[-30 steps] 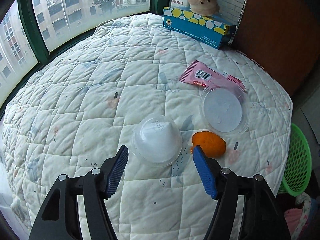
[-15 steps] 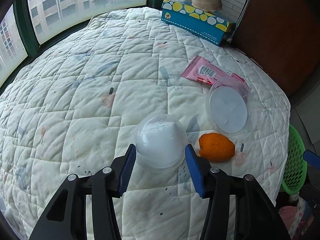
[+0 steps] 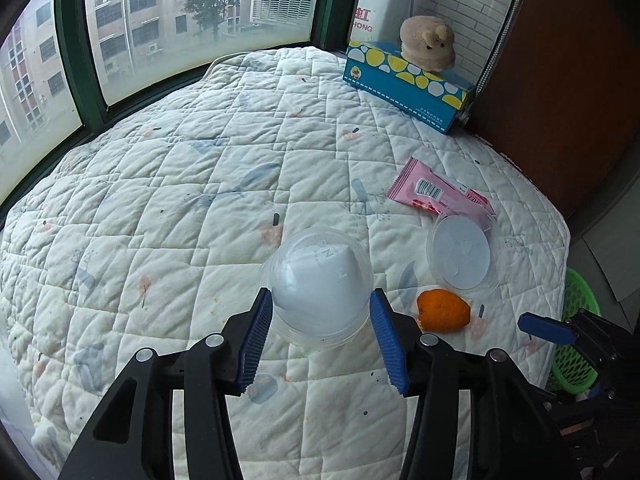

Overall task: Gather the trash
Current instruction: 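Grasp the orange sponge with the right gripper while the left gripper holds the dome cup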

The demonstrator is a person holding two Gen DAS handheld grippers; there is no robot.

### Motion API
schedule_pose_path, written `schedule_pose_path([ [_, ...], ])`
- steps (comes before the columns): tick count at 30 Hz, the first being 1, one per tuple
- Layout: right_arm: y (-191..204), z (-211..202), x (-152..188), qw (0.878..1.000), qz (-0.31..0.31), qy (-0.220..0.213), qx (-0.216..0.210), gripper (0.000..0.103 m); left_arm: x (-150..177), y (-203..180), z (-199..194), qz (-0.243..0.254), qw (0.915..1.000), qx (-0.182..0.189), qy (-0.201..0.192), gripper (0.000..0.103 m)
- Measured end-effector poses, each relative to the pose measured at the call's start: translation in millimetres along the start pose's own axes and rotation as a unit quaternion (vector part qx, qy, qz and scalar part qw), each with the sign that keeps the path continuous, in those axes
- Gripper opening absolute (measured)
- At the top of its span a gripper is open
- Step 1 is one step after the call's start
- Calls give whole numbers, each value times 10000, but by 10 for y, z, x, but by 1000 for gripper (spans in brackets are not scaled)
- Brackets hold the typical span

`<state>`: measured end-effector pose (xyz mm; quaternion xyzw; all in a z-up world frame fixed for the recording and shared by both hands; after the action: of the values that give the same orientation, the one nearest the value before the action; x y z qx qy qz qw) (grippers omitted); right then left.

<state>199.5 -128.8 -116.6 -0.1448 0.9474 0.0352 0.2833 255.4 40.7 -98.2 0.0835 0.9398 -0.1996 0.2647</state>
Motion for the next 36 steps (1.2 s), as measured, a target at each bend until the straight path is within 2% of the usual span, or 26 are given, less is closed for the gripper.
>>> schedule_pose_path([
  [6,114,235,-144,9995,-313,48,60,65,-19,128,-125,-85,9999,-22,-93,49],
  [10,87,409,-198,9995,-255,200,52,56,-18,218,-176,-173,9998,-43,-126,49],
  [16,131,530,-223,9991,-299,278,92,55,-1,317,-167,-308,9994,-54,-113,49],
  [21,185,580,-220,9981,-480,237,303,54,14,338,-137,-362,9993,-45,-90,49],
  [23,179,591,-213,9975,-511,206,439,46,18,333,-129,-390,9992,-34,-91,49],
  [24,162,586,-208,9977,-477,194,445,40,20,325,-130,-396,9992,-23,-98,49],
  [27,93,525,-200,9990,-249,152,331,36,33,280,-134,-343,9994,-11,-95,49],
  [33,55,205,-125,9998,75,82,-176,35,46,126,-184,-232,9996,76,-136,49],
  [36,63,-7,-77,9997,93,-70,-228,35,62,-14,-216,-128,9997,152,-156,49],
])
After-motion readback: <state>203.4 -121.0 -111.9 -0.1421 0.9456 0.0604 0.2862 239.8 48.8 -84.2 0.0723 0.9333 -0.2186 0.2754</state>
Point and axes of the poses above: each gripper's, at about its wrist camera, not at the fingertips, and z roughly the way its jaws point, y to its left, x to its underside, the point moved 5 cm from there along z, roughly the way its jaws point, and after that the axes turned 13 degrees about x, right-handed, at the moved point
